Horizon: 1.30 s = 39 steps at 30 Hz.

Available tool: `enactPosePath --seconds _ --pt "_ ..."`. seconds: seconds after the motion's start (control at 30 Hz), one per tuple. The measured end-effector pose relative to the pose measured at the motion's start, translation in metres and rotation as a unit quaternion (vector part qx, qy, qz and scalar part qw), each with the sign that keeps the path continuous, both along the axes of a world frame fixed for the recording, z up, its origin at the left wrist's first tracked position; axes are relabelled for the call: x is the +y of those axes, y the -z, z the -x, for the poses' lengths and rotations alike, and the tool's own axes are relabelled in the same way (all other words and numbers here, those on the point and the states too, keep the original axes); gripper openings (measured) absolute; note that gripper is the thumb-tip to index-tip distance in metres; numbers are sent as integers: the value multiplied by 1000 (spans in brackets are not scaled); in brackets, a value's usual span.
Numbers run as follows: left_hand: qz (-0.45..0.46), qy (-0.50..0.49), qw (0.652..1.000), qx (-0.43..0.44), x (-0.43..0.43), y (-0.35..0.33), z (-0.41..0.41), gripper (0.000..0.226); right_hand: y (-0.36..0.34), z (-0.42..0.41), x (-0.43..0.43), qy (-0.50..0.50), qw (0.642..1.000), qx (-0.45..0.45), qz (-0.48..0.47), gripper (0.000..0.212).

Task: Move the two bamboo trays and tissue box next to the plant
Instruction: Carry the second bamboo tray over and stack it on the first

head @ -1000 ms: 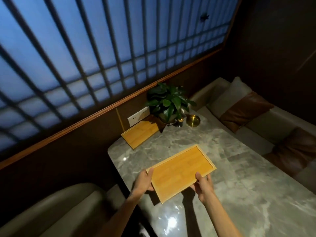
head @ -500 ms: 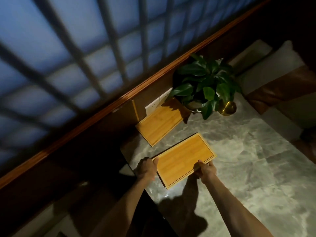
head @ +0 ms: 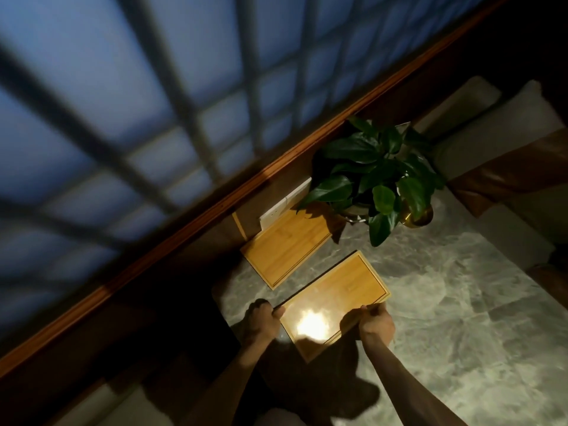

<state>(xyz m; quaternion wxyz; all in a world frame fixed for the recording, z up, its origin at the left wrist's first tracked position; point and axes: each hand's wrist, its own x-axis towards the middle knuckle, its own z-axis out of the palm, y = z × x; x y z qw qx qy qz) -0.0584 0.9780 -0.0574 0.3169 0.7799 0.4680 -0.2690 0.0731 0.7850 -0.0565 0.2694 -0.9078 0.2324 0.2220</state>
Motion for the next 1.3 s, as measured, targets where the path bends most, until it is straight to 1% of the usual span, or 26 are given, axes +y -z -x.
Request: enactPosePath --seconds 0.1,0.2,0.3,0.43,0.5,0.67,0.83,0.97,1.07,1.17,1.3 --pt "19 -40 999 -28 1 6 0 44 0 -13 5 -11 1000 -16 -11 6" --pt "27 -53 997 -47 4 9 -8 45 1 -29 13 -16 1000 -22 -1 9" --pt "70 -129 986 -76 5 11 -18 39 2 -43 23 -18 1000 -25 -4 9" --pt "120 -203 967 -98 8 13 -25 34 5 -54 32 -15 999 -27 -17 10" --pt "130 -226 960 -103 12 13 -27 32 5 -57 36 -7 999 -31 -22 11" --pt "164 -255 946 -113 20 16 -30 23 6 -59 41 -9 999 -36 -24 14" --pt "174 -250 945 -116 26 17 -30 29 7 -61 42 -13 999 -30 -21 17" --pt "185 -273 937 -114 28 17 -31 35 6 -63 46 -9 999 -24 -19 15" --pt "188 -288 931 -118 29 16 -32 35 6 -62 47 -2 999 -24 -25 14" --pt "183 -285 935 -108 30 13 -35 30 6 -63 46 -3 1000 -22 -19 15" --pt "168 -267 944 -100 30 15 -37 32 8 -63 46 -16 1000 -19 -13 14"
